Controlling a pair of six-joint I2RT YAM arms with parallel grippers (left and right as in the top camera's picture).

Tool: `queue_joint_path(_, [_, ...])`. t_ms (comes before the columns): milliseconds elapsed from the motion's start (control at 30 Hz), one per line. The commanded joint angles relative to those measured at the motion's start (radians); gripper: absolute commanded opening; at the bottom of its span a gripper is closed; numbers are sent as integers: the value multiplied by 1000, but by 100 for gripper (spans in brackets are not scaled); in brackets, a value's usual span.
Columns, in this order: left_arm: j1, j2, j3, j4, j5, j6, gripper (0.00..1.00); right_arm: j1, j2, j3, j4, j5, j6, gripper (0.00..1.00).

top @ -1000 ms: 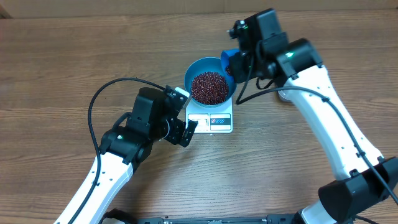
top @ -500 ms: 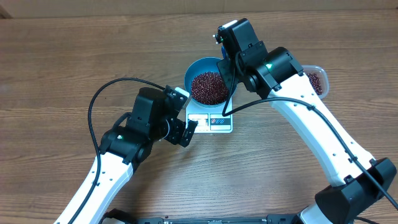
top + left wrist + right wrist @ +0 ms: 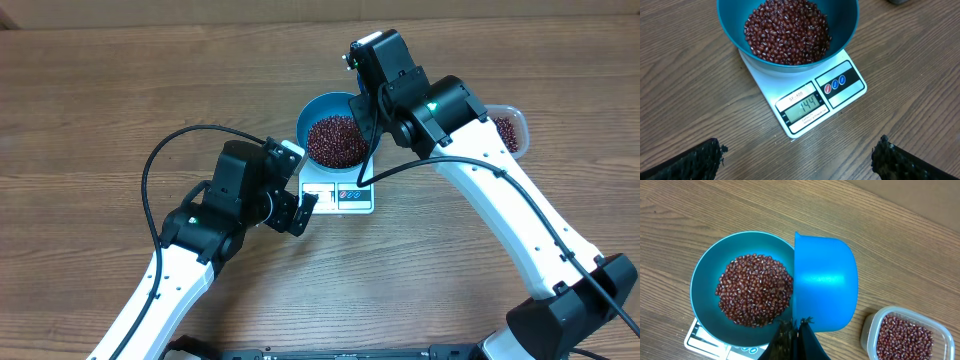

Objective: Scoop item into bowl and weigh 150g on scale
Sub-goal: 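Tilt the scoop with the right gripper to pour beans into the bowl, then move the empty scoop back right toward the bean container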

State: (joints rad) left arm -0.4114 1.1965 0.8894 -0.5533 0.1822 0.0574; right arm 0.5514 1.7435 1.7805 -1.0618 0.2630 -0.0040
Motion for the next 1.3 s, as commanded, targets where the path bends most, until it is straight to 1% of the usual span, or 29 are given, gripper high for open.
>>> queue_joint_path(0, [3, 6, -1, 0, -6, -13, 100, 5, -21, 22, 10, 13, 0, 4])
queue_joint_path(433, [3, 6, -1, 0, -6, -13, 100, 5, -21, 22, 11, 4, 0, 4])
queue_joint_path(533, [3, 6, -1, 0, -6, -13, 100, -6, -21, 22, 17, -69, 0, 4])
queue_joint_path(667, [3, 6, -1, 0, -6, -13, 100, -55, -31, 22, 18, -162, 2, 4])
queue_joint_path(767, [3, 6, -1, 0, -6, -13, 100, -146, -76, 22, 14, -249, 5, 4])
queue_joint_path(833, [3, 6, -1, 0, -6, -13, 100, -199, -102, 22, 7, -272, 5, 4])
queue_joint_path(900, [3, 6, -1, 0, -6, -13, 99, -350, -150, 22, -34, -315, 4, 4])
queue_joint_path(933, [3, 6, -1, 0, -6, -13, 100, -401, -154, 22, -53, -336, 3, 4])
queue_joint_path(1000, [3, 6, -1, 0, -6, -13, 100, -481, -155, 21, -84, -400, -22, 4])
queue_joint_path(1133, [3, 6, -1, 0, -6, -13, 99, -653, -153, 17, -120, -611, -80, 4])
queue_joint_path(1200, [3, 6, -1, 0, -6, -13, 100, -719, -151, 16, -130, -647, -80, 4])
queue_joint_path(1267, [3, 6, -1, 0, -6, -13, 100, -746, -149, 15, -137, -647, -81, 4])
